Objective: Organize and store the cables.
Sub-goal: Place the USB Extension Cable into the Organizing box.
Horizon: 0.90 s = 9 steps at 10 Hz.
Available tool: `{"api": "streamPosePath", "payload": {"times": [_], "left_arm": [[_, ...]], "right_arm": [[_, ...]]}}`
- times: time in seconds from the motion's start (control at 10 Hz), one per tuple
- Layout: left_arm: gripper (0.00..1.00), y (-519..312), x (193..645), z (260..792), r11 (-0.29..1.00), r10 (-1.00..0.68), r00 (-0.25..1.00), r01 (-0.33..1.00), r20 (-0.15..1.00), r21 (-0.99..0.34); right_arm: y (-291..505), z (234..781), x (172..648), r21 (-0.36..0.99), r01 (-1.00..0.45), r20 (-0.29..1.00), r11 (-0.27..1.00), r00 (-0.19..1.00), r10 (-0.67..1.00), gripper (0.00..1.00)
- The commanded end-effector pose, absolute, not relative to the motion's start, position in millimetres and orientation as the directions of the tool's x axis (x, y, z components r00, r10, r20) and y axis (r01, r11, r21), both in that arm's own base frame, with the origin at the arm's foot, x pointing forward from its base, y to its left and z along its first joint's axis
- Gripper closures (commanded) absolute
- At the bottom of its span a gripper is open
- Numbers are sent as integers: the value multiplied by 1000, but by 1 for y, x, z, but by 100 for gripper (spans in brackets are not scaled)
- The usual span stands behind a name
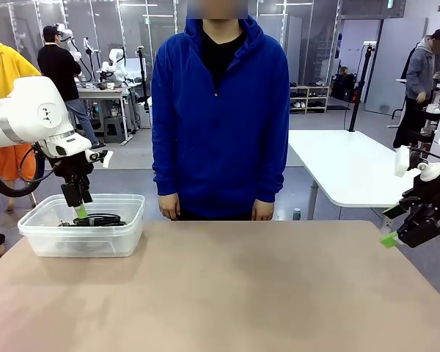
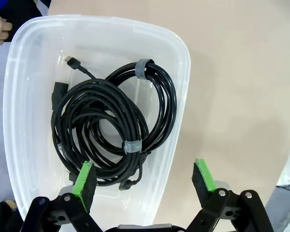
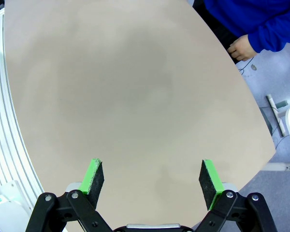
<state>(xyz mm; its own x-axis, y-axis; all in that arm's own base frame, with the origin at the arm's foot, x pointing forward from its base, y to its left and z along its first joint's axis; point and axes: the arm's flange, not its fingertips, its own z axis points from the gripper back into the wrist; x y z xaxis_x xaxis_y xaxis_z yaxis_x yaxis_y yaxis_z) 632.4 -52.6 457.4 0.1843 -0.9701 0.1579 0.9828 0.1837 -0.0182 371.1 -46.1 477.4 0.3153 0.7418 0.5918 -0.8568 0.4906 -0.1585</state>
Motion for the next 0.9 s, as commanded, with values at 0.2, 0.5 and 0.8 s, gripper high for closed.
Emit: {"api": "streamPosePath", "payload": {"times": [0.2,0.5,0.8], "left_arm": [[0,-53,632,457,184,-970,184,983,158,-18],[0,-53,632,457,184,-970,184,983,158,-18],[0,-53,632,457,184,-970,184,983,158,-18]], "right_arm": [[-44,477,372,-145,-852,596,503,331,732,0],[-44,477,372,-145,-852,596,503,331,732,0],[-44,477,372,-145,-852,596,503,331,732,0]]}}
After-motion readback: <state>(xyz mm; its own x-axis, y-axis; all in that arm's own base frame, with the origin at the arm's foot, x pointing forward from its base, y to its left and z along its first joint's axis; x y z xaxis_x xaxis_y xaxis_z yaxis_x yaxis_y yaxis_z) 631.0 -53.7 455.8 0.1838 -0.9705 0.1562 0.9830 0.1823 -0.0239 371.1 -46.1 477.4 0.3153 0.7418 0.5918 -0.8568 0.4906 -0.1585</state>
